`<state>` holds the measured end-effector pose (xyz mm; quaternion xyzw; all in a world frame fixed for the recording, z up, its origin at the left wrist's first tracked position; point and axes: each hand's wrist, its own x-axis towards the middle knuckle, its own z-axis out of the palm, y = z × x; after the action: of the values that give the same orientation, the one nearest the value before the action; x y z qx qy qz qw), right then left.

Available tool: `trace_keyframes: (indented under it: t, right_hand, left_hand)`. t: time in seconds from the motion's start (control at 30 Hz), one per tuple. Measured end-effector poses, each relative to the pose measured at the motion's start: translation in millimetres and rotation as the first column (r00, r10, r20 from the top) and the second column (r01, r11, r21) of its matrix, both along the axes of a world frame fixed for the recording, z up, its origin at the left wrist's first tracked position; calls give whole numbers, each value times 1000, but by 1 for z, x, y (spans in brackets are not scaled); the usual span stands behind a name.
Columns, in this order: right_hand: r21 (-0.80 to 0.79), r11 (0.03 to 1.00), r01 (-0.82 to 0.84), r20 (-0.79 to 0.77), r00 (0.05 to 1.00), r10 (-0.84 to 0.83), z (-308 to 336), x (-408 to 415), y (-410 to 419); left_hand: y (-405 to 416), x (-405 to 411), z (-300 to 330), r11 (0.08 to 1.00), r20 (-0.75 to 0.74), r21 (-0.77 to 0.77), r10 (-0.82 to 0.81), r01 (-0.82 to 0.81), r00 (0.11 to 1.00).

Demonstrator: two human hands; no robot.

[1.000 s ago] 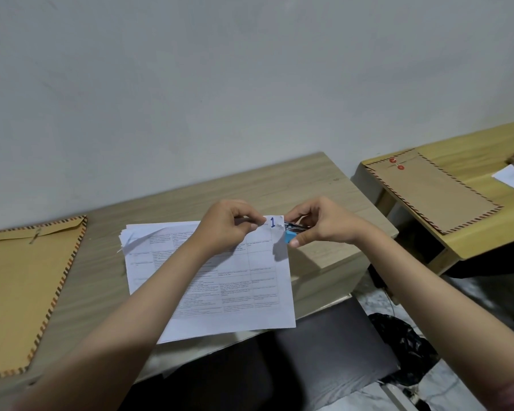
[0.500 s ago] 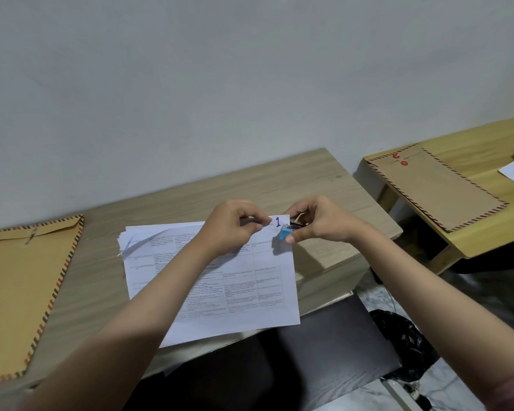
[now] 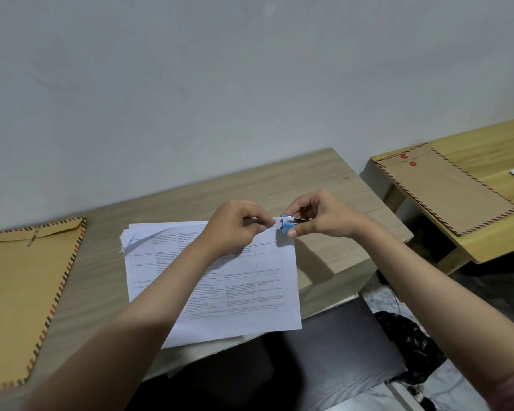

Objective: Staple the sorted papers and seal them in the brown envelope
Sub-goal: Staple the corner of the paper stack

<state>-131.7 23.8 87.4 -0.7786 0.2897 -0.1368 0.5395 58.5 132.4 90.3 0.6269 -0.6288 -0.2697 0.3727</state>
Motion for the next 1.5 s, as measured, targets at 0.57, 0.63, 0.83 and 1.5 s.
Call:
trace_keyframes:
  t: [0.57,0.63,0.83,1.5]
  right_hand:
    - [-156,987,27,-34,999,-33,-14,15,-4]
    - [-161,986,52,-44,997,-59,-19,13,-4]
    - [-261,941,215,-119,960,-252,-48,-7,-14]
    - [-521,740,425,-142,812,-566,-127,-2,-23]
  left_hand:
    - [-5,12,-9,1000,-32,-2,23,-23,999]
    - [-6,15,-12,999,-38,13,39,-38,999]
    - [-10,27,-22,996,-33,33,85,-83,996]
    - [-51,37,-109,973,290,146,131,-180,948]
